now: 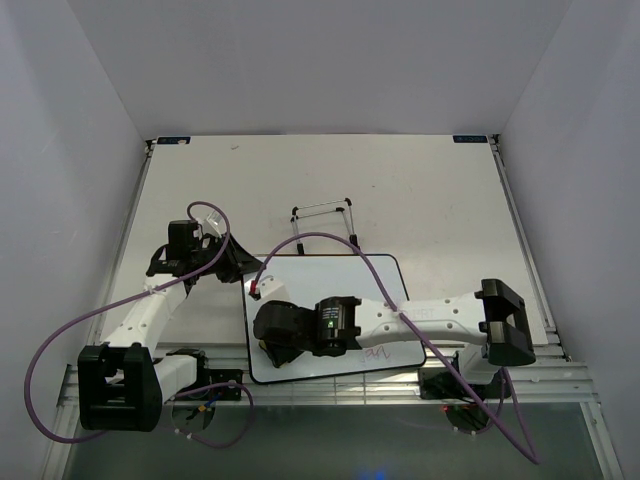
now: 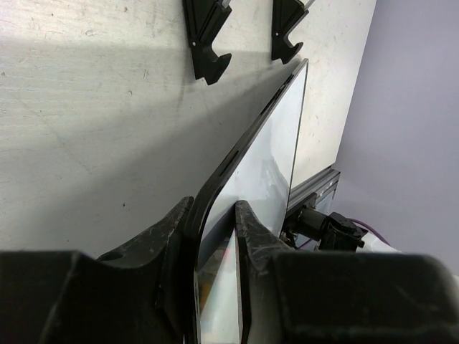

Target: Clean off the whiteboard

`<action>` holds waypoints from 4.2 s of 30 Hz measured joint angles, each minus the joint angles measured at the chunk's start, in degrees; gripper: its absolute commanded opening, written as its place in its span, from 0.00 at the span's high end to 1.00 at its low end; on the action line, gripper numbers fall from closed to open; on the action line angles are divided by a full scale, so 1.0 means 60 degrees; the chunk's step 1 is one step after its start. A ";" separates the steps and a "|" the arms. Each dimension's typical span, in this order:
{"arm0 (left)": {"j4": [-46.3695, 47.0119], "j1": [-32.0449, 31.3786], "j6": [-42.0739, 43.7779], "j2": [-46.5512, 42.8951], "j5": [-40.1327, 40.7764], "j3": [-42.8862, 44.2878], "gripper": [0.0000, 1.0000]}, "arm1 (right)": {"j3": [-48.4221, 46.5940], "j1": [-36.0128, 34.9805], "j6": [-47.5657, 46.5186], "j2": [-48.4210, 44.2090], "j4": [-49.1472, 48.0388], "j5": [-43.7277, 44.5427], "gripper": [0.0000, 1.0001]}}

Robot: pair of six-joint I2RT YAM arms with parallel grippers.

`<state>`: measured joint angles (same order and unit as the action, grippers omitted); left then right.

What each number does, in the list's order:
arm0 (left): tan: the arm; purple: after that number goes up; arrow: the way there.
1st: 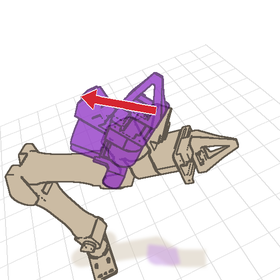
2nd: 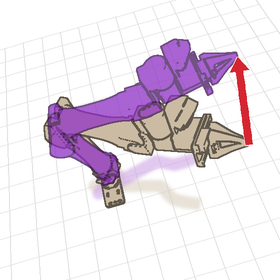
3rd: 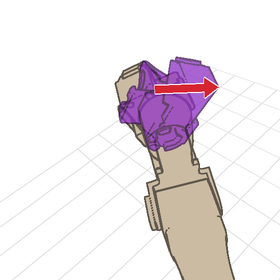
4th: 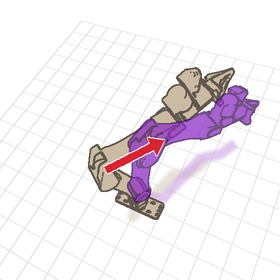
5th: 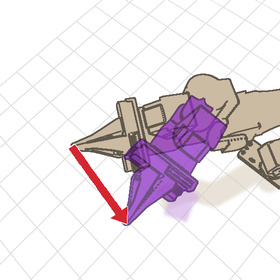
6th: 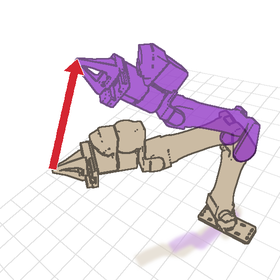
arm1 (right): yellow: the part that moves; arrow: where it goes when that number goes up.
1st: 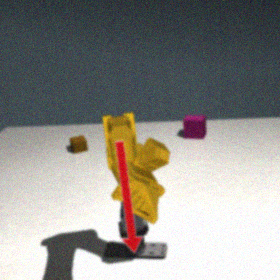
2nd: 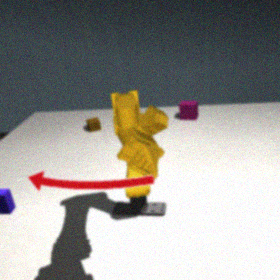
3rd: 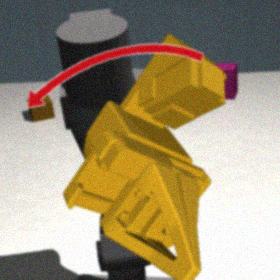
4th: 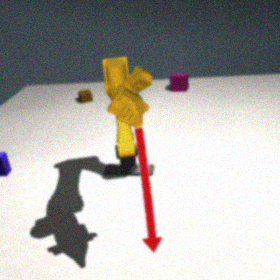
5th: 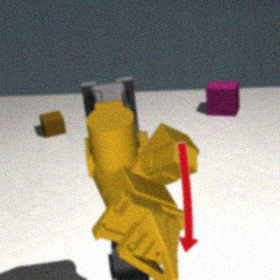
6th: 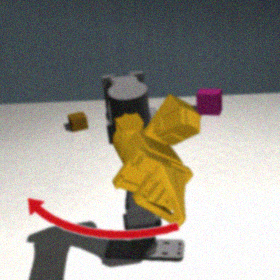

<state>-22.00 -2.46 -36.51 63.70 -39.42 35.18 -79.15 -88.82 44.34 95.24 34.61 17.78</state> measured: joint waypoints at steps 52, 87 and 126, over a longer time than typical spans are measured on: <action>0.0018 -0.0124 -0.0015 0.0000 0.0066 -0.0015 1.00 | 0.2062 -0.0433 0.0474 -0.1220 -0.2404 -0.0401 0.76; 0.0412 -0.0226 0.0153 0.0000 -0.0109 -0.0015 1.00 | 0.3410 -0.1220 0.3231 -0.2211 0.0022 0.2062 0.75; 0.0495 -0.0237 0.0127 0.0197 -0.0233 -0.0018 1.00 | 0.8867 -0.0965 0.7136 -0.8036 -0.0153 0.2973 0.76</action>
<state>-19.03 -3.88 -35.75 64.88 -40.82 35.07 -25.96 -94.61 87.15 47.03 33.69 35.62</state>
